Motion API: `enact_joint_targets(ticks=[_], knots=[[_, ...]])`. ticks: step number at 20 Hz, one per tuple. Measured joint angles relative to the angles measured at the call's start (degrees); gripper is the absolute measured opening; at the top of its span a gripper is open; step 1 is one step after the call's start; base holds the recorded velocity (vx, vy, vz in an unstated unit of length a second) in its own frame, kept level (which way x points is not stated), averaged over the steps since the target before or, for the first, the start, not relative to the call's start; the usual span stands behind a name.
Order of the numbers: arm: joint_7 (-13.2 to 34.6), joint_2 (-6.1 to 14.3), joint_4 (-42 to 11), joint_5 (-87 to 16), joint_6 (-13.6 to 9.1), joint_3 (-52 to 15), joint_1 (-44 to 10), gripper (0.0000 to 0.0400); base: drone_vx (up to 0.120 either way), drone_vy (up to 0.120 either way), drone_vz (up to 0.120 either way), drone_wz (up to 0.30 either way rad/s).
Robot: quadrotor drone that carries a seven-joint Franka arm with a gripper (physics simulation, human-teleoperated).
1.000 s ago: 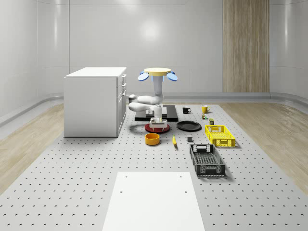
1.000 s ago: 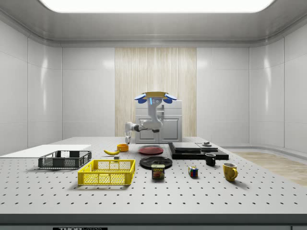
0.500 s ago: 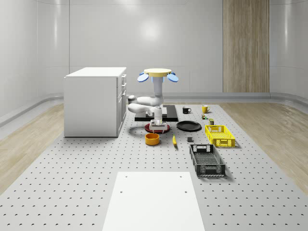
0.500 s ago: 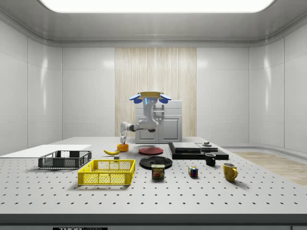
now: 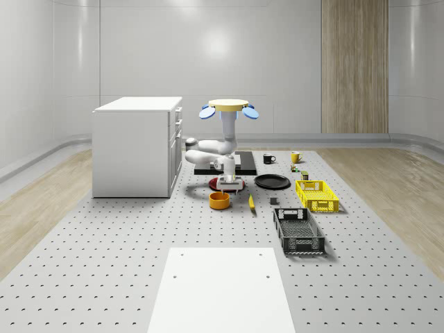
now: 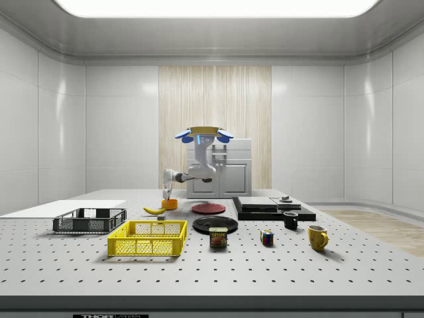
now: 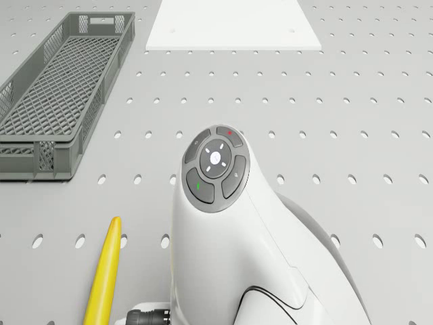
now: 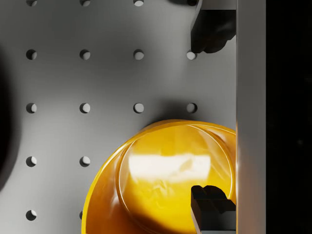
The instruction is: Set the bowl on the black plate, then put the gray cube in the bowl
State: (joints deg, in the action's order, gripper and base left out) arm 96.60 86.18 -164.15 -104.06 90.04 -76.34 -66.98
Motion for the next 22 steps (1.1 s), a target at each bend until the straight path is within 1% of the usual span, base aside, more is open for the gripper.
enact_joint_targets(ticks=[5, 15, 16, 17, 18, 20, 22], knots=[[-0.5, 0.5, 0.8, -3.2, 1.6, 3.5, 0.0, 0.04, 0.0, 0.0, 0.0, 0.0], [-1.4, 0.9, 2.2, -7.5, 3.8, 8.2, 0.0, 0.04, 0.0, 0.0, 0.0, 0.0], [-1.4, 0.8, 2.3, -7.8, 3.9, 8.5, 0.0, 0.0334, 0.0, 0.0, 0.0, 0.0], [-1.4, 0.8, 2.4, -8.0, 4.0, 8.7, -0.1, 0.0282, 0.0, 0.0, 0.0, 0.0], [-1.5, 0.8, 2.5, -8.2, 4.0, 8.9, -0.1, 0.0242, 0.0, 0.0, 0.0, 0.0], [-1.5, 0.8, 2.6, -8.5, 4.1, 9.2, -0.1, 0.0186, 0.0, 0.0, 0.0, 0.0], [-1.5, 0.7, 2.6, -8.7, 4.1, 9.4, -0.1, 0.0152, 0.0, 0.0, 0.0, 0.0]])
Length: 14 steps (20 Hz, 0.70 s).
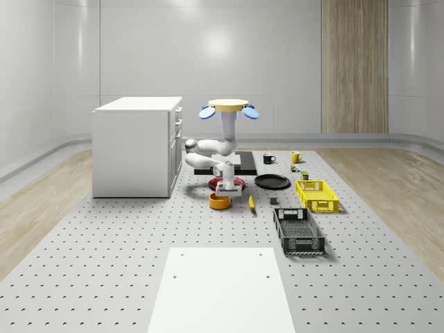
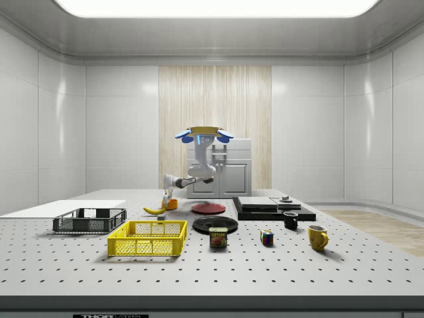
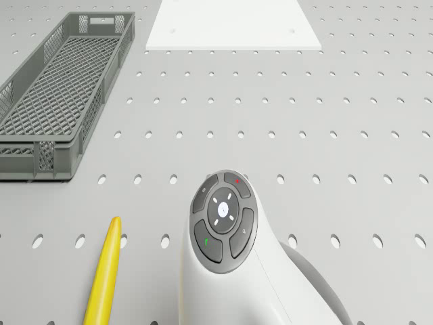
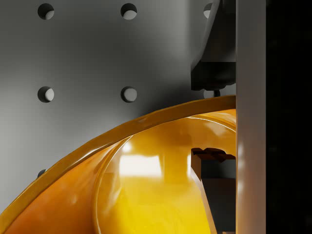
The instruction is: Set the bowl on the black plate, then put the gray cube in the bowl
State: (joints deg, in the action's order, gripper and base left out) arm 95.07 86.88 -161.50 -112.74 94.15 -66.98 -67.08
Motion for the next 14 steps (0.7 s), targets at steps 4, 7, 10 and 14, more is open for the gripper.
enact_joint_targets(ticks=[4, 7, 10, 14], knots=[[-0.1, -0.1, 0.1, -0.2, 0.0, 0.2, 0.0, 0.0119, 0.0, 0.0, 0.0, 0.0], [-0.1, -0.2, 0.0, -0.1, -0.2, 0.0, 0.1, 0.0109, 0.0, 0.0, 0.0, 0.0], [-0.1, -0.3, -0.5, 1.2, -0.8, -1.3, 0.4, 0.0104, 0.0, 0.0, 0.0, 0.0], [-0.1, -0.3, -1.5, 4.0, -2.1, -4.4, 1.0, 0.0102, 0.0, 0.0, -0.07, 0.0]])
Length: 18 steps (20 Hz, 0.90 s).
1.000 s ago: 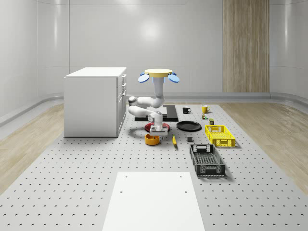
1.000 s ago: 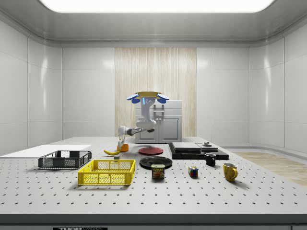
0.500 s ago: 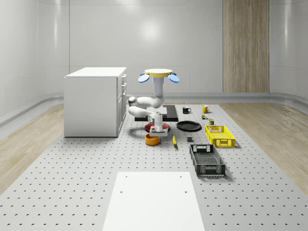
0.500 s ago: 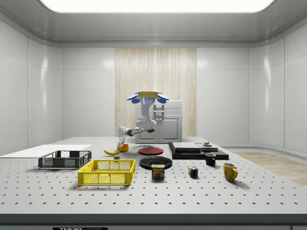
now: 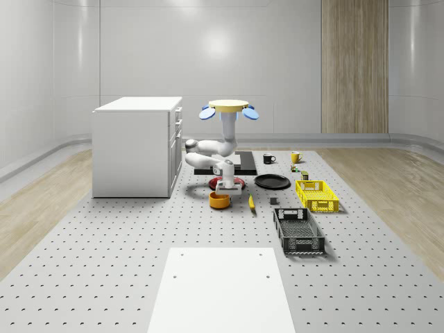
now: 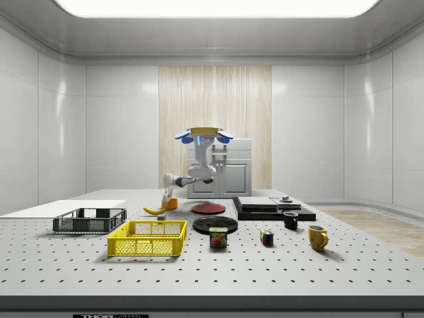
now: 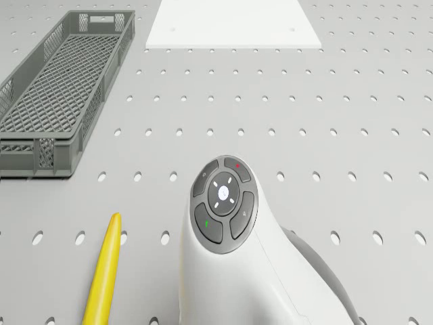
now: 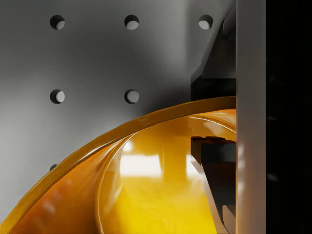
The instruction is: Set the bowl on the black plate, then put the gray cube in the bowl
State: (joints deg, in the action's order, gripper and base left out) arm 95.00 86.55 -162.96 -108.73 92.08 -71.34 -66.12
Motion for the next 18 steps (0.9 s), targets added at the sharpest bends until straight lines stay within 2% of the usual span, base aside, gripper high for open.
enact_joint_targets(ticks=[3, 8, 13, 16, 18], knots=[[0.1, 0.0, -0.5, 1.9, -0.7, -2.0, 0.3, 0.0101, 0.0, 0.0, -0.12, 0.0], [0.1, 0.1, -0.9, 3.6, -1.2, -3.8, 0.4, 0.01, 0.0, 0.0, -0.008, 0.0], [0.2, 0.3, -1.0, 4.3, -1.2, -4.4, 0.4, 0.01, 0.0, 0.0, 0.112, 0.0], [0.2, 0.4, -1.0, 4.5, -1.1, -4.6, 0.4, 0.01, -0.12, 0.12, 0.12, 0.0], [0.3, 0.5, -1.0, 4.6, -1.1, -4.7, 0.3, 0.01, -0.12, 0.12, 0.0, 0.0]])
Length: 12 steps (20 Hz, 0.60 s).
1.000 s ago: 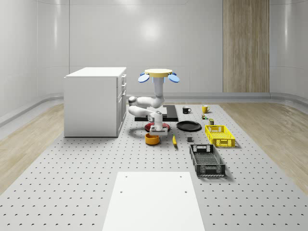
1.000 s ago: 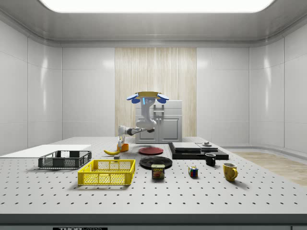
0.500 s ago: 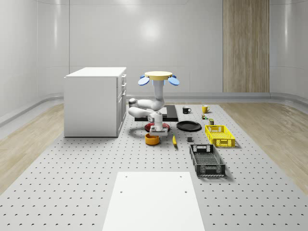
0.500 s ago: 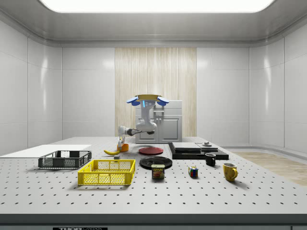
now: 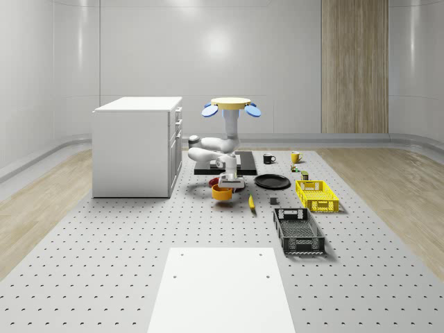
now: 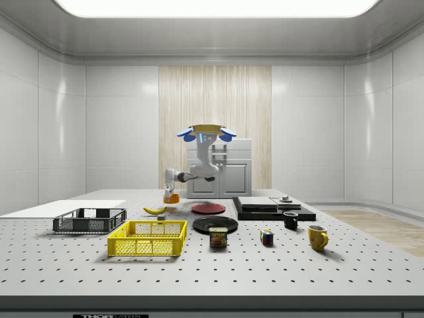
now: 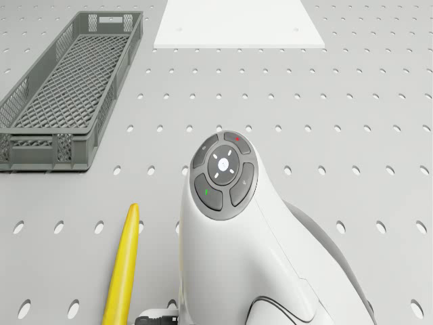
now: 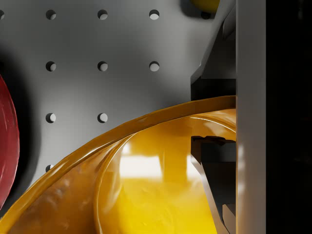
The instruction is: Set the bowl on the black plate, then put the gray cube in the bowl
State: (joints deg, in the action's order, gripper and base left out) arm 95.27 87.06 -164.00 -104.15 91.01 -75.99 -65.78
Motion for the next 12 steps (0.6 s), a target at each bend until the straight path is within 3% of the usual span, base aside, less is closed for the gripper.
enact_joint_targets(ticks=[3, 6, 12], knots=[[0.0, 0.1, 0.0, 0.1, 0.1, -0.1, 0.0, 0.01, -0.12, 0.12, 0.013, 0.0], [0.1, 0.3, 0.0, 0.2, 0.2, -0.1, -0.1, 0.01, -0.12, 0.12, 0.107, 0.0], [0.1, 0.5, 0.0, 0.3, 0.4, -0.2, -0.1, 0.01, -0.12, 0.12, 0.0, 0.0]])
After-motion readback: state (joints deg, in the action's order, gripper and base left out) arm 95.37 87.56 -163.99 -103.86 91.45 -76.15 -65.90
